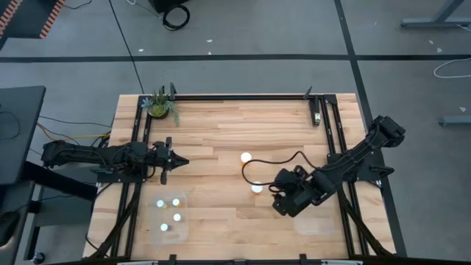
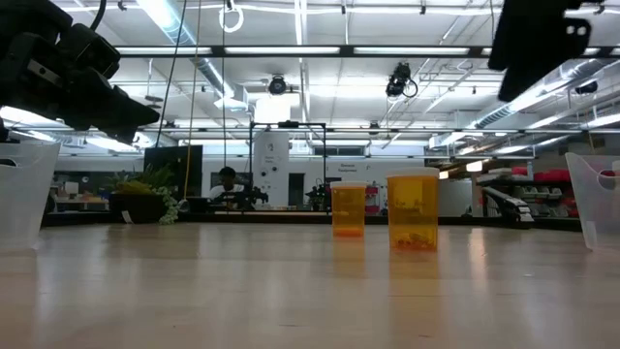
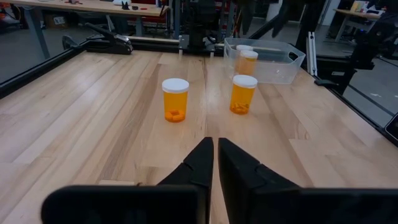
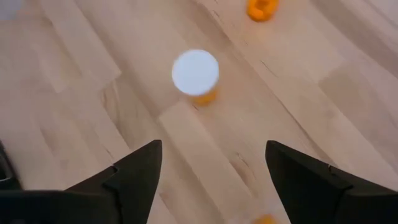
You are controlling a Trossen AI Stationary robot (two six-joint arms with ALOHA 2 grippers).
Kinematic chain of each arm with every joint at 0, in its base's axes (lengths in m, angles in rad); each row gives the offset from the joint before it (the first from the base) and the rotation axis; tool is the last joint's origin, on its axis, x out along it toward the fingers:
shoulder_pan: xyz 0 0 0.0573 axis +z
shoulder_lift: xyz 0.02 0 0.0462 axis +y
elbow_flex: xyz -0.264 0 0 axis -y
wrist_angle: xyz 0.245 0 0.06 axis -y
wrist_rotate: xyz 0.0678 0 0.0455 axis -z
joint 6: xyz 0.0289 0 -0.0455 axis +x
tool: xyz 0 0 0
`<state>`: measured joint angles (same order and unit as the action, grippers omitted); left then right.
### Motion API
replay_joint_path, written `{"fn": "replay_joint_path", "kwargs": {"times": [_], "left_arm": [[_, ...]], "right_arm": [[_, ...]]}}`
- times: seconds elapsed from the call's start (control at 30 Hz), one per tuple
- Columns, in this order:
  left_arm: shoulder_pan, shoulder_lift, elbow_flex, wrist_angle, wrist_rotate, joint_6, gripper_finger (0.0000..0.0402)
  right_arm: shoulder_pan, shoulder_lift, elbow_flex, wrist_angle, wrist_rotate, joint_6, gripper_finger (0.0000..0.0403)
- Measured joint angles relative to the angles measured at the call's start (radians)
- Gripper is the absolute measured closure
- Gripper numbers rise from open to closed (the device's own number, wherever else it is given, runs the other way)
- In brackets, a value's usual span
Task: Pick and place medicine bottles into bin by pill shape (circle, oval)
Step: Put the big orange pill bottle into the right transparent bin
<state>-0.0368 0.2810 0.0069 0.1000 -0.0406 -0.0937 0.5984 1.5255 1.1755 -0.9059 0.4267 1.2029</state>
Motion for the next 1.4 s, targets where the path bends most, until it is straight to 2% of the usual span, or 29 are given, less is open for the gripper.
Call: {"fn": "replay_joint_path", "kwargs": {"times": [0.37, 0.6, 0.83, 1.17, 1.4], "left_arm": [[0.0, 0.0, 0.0, 0.0, 0.0, 0.0, 0.0375], [0.0, 0.0, 0.0, 0.0, 0.0, 0.0, 0.037], [0.0, 0.0, 0.0, 0.0, 0.0, 0.0, 0.0369], [0.0, 0.0, 0.0, 0.0, 0.0, 0.0, 0.0376], [0.0, 0.0, 0.0, 0.0, 0.0, 0.0, 0.0366]], "right_arm": [[-0.104, 0.141, 0.022, 0.217, -0.035, -0.263, 0.0116], [-0.135, 0.263, 0.163, 0.213, -0.037, -0.404, 0.0116], [-0.167, 0.393, 0.352, 0.117, -0.031, -0.531, 0.0116], [-0.243, 0.412, 0.365, 0.081, -0.033, -0.59, 0.0116], [-0.27, 0.463, 0.365, 0.073, -0.087, -0.608, 0.0116]]}}
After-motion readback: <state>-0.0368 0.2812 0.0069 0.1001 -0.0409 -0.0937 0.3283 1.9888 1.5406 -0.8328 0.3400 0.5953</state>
